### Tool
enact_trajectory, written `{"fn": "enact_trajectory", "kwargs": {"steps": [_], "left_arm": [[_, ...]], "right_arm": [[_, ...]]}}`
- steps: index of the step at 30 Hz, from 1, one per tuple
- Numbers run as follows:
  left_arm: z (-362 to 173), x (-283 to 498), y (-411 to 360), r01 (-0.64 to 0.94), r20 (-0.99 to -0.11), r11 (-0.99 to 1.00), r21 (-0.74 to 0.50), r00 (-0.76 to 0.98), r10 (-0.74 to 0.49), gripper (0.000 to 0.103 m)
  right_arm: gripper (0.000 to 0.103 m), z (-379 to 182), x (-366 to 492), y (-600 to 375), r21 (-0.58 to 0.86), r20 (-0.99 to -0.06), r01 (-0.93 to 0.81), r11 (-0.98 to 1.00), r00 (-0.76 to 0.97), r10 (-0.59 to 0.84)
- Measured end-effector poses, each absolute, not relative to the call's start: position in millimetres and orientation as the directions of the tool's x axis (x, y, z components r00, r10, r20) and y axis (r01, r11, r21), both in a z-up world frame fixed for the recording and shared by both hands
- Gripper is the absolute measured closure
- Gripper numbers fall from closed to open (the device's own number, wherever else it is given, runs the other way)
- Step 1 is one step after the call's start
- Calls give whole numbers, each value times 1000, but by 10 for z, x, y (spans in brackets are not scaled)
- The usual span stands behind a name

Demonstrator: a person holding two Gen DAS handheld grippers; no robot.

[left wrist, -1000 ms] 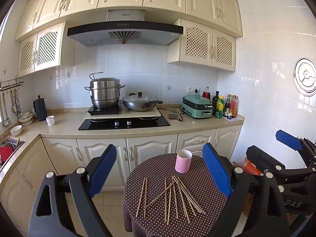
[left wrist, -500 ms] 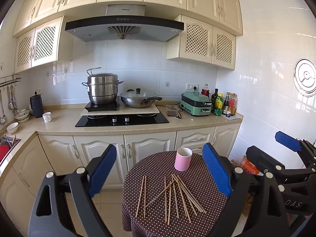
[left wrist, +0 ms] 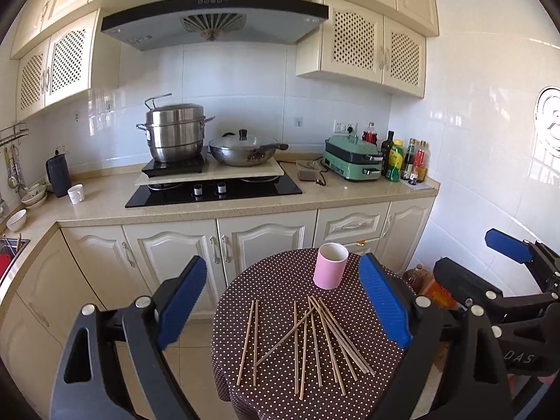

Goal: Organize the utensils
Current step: 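Lower the left tool and grasp a wooden chopstick while the right tool grasps another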

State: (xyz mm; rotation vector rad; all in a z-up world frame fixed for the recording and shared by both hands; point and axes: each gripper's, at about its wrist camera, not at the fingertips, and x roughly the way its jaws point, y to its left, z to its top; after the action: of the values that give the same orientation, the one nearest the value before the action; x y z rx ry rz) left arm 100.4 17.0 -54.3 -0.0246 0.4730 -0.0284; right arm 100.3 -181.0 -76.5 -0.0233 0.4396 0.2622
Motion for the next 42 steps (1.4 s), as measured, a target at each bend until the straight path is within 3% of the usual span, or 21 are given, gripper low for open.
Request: {"fn": "enact_trajectory", "kwargs": {"steps": [4,9,19,25,27,34,37,42], "left_arm": [[-706,1414,73,17,-511,1000,-15,859,-23,16],[-1110,2058,51,7,-651,999,-48,759,-37,16],[-2407,2961,125,-65,-891,997,-28,454,5,16],[-2904,3089,303,-133,-941,991,-22,336,25,16],[-3031,3127,400,-156,-953,988,-5,299,42,23],[-3316,3324,686,-191,-973,981,35,219,78,33],[-3479,3445,809,-201,-982,979,31,178,68,43],[-3695,3611,892,-152,-990,987,54,124,73,54]], "right_arm": [[6,-950,1431,-1897,46,-469,-285,957,840,273],[6,-1305,2027,-2090,41,-558,-287,957,788,260],[8,-2409,3113,-2393,123,-807,-338,933,513,293],[16,-2877,3469,-2408,150,-870,-386,910,386,307],[18,-2967,3559,-2406,169,-884,-390,905,346,314],[29,-3333,3734,-2406,200,-914,-382,903,258,312],[34,-3469,3773,-2403,195,-926,-380,904,234,298],[43,-3627,3798,-2336,196,-940,-364,911,195,280]]}}
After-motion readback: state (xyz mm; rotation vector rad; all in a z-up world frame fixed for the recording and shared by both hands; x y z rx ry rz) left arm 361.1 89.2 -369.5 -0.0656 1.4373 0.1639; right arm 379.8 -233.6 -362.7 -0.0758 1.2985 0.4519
